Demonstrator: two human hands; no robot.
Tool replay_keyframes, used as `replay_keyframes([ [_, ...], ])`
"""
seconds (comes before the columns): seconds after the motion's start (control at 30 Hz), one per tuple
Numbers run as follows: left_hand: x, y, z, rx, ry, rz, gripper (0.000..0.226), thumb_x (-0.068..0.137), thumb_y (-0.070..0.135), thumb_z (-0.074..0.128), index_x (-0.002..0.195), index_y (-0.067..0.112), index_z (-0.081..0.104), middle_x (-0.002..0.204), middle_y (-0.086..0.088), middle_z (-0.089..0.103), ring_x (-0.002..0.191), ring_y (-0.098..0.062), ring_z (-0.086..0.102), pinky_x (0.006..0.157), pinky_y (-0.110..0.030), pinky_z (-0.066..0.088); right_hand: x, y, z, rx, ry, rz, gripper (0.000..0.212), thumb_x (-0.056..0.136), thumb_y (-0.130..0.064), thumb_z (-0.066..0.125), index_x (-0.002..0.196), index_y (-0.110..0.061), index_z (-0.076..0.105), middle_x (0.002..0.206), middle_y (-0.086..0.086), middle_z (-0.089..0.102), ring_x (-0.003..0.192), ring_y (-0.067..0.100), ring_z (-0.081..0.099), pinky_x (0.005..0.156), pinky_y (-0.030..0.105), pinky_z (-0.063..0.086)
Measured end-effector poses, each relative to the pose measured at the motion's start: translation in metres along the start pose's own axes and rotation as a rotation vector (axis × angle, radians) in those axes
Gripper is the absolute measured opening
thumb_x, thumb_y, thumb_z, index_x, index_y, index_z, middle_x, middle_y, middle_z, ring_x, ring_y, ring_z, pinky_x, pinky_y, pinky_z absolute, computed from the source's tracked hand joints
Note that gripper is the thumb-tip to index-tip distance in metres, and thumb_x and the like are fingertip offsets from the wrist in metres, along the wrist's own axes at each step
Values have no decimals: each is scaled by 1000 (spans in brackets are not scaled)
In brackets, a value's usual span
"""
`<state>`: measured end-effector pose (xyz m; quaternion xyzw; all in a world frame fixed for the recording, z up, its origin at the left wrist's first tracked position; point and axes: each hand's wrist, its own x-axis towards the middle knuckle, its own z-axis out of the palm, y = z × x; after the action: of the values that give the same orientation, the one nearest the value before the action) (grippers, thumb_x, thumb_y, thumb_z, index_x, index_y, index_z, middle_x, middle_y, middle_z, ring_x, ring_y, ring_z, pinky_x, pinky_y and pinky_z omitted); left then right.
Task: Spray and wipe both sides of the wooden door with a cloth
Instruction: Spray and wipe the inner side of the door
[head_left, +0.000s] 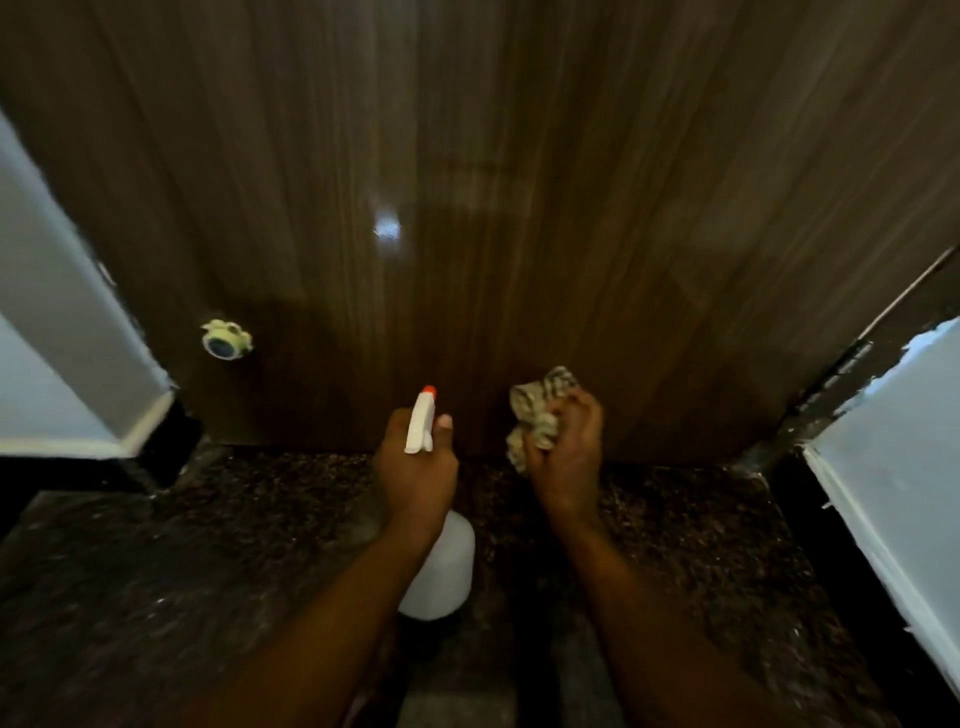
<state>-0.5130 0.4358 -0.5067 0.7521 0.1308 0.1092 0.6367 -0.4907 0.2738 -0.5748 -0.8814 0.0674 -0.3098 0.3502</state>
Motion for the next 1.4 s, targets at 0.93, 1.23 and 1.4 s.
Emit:
replay_keyframes([
  [0.93, 71, 647, -341, -70, 139, -121, 25, 92, 18, 57, 117, 19, 55, 100, -1, 59, 70, -2, 55, 63, -21, 50, 337, -771, -321, 63, -29, -83, 57, 88, -15, 70, 141, -22, 50, 141, 1, 47, 125, 14, 46, 99, 26, 44],
  [1.23, 106, 705, -392, -20, 96, -111, 30, 90, 31, 58, 117, 17, 55, 101, 0, 62, 71, -6, 61, 57, -17, 50, 373, -840, -282, -629, -584, -118, 52, 93, -46, 61, 137, -23, 47, 134, 10, 53, 123, 35, 49, 99, 46, 42],
  [1.4, 91, 703, -414, 8, 84, -145, 32, 90, 36, 57, 115, 16, 56, 98, -4, 65, 68, -13, 67, 60, -29, 58, 366, -847, -292, -647, -620, -118, 45, 96, -33, 59, 139, -22, 47, 131, 10, 54, 123, 33, 49, 100, 45, 43],
])
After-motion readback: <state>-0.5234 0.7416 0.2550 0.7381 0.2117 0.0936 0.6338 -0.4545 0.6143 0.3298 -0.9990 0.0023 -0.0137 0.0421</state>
